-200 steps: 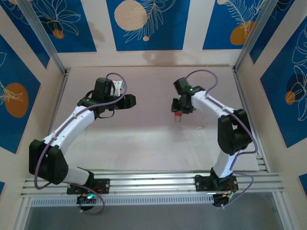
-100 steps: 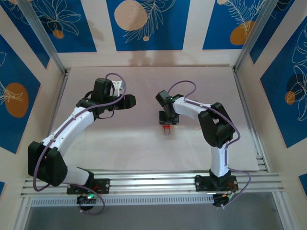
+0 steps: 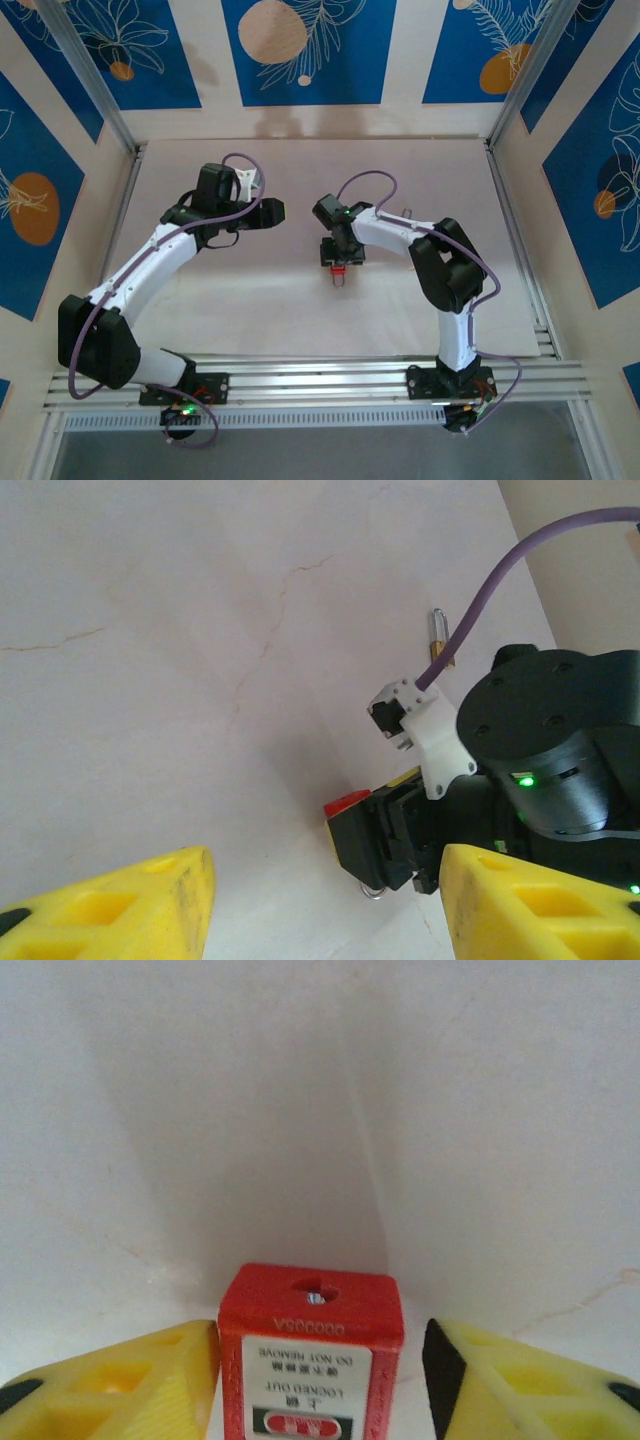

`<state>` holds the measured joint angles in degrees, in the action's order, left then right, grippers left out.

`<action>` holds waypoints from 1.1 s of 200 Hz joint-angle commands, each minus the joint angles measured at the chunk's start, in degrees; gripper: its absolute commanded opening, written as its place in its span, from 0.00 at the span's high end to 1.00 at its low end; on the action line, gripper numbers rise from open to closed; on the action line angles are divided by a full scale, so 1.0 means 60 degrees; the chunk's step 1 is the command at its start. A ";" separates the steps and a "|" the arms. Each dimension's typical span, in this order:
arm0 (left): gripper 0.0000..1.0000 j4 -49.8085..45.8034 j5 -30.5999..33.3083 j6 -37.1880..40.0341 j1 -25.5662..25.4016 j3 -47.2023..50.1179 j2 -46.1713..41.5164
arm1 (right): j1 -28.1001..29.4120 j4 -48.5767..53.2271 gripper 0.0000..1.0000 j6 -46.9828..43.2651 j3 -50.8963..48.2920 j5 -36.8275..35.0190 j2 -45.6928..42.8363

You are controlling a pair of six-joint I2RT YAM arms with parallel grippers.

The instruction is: Unlock with the key

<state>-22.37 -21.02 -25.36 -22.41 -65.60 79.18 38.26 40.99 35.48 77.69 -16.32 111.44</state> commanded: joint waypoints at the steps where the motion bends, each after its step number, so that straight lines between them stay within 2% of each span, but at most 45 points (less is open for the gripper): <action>1: 0.39 -0.0138 -0.0173 0.0068 -0.0124 0.0100 -0.0196 | -0.0135 0.0573 0.38 -0.0396 0.0403 0.0122 -0.0696; 17: 0.39 -0.0147 -0.0117 0.0090 -0.0135 0.0105 -0.0204 | -0.0298 0.0619 0.34 -0.0524 0.0413 0.0238 -0.0963; 55: 0.37 -0.0164 -0.0086 0.0115 -0.0129 0.0096 -0.0137 | -0.0845 0.0493 0.32 -0.0753 0.0065 0.0597 -0.1812; 88: 0.37 -0.0182 -0.0101 0.0097 -0.0124 0.0100 0.0007 | -0.1599 0.0274 0.31 -0.0802 -0.0919 0.0615 -0.2544; 112: 0.37 -0.0235 -0.0116 0.0128 -0.0131 0.0066 0.0090 | -0.1762 0.0106 0.31 -0.0772 -0.1807 0.0343 -0.2780; 164: 0.37 -0.0242 -0.0130 0.0145 -0.0146 0.0048 0.0172 | -0.1156 -0.0158 0.32 -0.0476 -0.2743 -0.0066 -0.2314; 220: 0.37 -0.0261 -0.0145 0.0148 -0.0162 0.0050 0.0142 | -0.0136 -0.0253 0.32 -0.0188 -0.2585 -0.0218 -0.1590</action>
<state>-22.83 -21.02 -25.34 -22.68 -65.60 79.99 35.92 39.75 32.75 61.47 -16.62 100.47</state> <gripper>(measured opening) 0.633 0.676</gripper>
